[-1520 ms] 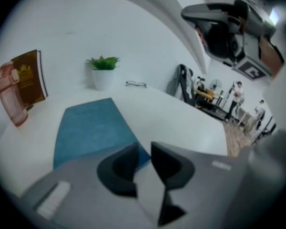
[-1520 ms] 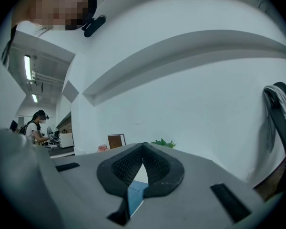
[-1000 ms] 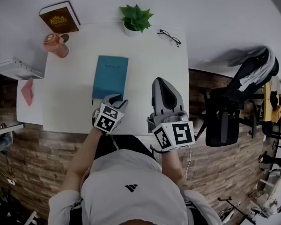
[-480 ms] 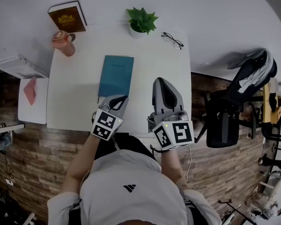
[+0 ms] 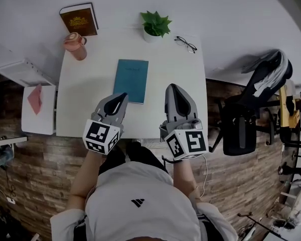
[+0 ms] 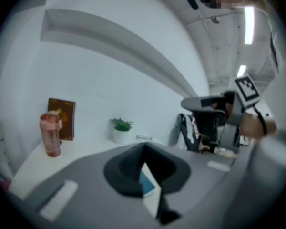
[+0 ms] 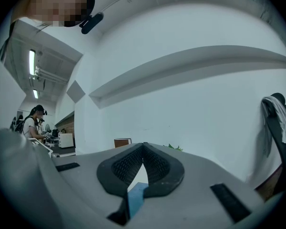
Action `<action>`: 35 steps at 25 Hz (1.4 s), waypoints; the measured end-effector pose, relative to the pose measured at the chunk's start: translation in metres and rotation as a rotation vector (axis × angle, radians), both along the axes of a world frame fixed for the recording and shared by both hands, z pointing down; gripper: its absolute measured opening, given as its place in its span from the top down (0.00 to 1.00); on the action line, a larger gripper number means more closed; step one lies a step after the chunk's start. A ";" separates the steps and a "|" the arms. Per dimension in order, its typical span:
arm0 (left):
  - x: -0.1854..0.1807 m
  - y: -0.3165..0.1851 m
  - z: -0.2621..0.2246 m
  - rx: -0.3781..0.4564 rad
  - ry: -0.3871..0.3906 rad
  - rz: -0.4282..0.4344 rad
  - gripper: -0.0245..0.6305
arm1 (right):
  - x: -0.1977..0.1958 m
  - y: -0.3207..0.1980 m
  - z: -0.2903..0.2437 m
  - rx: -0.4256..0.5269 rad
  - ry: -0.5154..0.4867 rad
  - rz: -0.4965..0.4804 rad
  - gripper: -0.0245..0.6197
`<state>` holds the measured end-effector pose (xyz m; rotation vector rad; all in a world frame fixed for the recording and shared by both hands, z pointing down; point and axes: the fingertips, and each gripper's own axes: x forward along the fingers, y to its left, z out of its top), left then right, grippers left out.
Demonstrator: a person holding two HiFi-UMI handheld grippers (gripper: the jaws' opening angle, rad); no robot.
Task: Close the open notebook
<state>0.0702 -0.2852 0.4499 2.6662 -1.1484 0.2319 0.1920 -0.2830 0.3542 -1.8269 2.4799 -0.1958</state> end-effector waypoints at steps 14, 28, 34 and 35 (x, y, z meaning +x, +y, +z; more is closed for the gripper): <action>-0.073 0.007 -0.085 0.157 0.131 -0.097 0.95 | -0.028 0.030 -0.020 0.044 0.058 0.059 0.96; -0.138 0.025 -0.130 0.254 0.178 -0.171 0.95 | -0.055 0.063 -0.044 0.100 0.083 0.113 0.96; -0.158 0.038 -0.138 0.277 0.175 -0.202 0.95 | -0.065 0.082 -0.051 0.117 0.094 0.127 0.96; -0.160 0.040 -0.139 0.281 0.173 -0.205 0.95 | -0.066 0.085 -0.052 0.120 0.094 0.130 0.96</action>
